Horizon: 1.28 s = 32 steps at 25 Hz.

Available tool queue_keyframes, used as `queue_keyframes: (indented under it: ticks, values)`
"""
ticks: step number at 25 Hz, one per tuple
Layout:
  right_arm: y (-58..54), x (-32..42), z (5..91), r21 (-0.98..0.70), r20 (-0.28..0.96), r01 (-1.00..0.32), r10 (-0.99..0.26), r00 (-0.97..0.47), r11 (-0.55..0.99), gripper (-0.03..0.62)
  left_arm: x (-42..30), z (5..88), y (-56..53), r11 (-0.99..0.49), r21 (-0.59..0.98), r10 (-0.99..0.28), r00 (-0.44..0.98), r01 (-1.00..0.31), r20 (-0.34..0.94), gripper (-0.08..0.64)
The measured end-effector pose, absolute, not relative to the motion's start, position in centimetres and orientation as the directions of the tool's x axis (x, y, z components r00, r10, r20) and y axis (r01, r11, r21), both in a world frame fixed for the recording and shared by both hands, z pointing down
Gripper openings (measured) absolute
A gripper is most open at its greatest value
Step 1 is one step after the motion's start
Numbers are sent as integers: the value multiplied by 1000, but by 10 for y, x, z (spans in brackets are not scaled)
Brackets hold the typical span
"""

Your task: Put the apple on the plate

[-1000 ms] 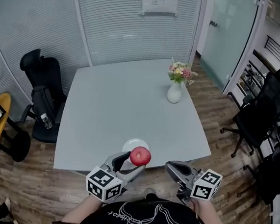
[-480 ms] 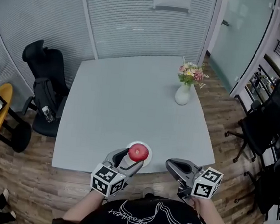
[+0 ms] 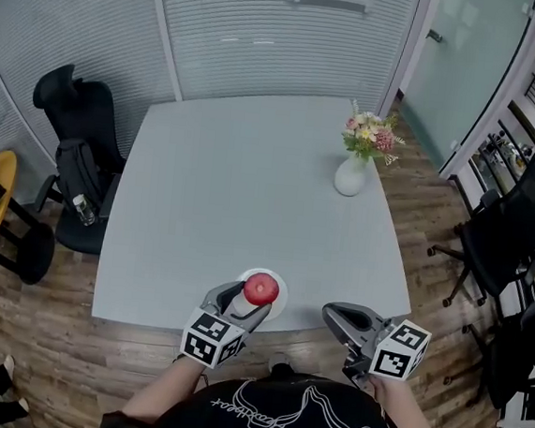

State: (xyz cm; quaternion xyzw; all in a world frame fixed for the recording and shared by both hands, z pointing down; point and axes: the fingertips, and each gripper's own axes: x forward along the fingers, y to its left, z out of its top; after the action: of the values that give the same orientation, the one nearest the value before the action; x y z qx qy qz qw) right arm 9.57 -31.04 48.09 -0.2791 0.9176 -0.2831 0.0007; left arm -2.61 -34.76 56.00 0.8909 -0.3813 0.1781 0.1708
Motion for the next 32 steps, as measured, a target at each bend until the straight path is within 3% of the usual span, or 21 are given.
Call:
queue_keyframes:
  ticks: [22, 32]
  values:
    - [-324, 116, 505, -543, 220, -557, -534, -817, 629, 9, -37, 677, -375, -569, 171, -594, 546, -804, 591, 301]
    - [-326, 118, 513, -556, 234, -562, -534, -813, 612, 9, -33, 688, -375, -588, 166, -589, 560, -791, 582, 301]
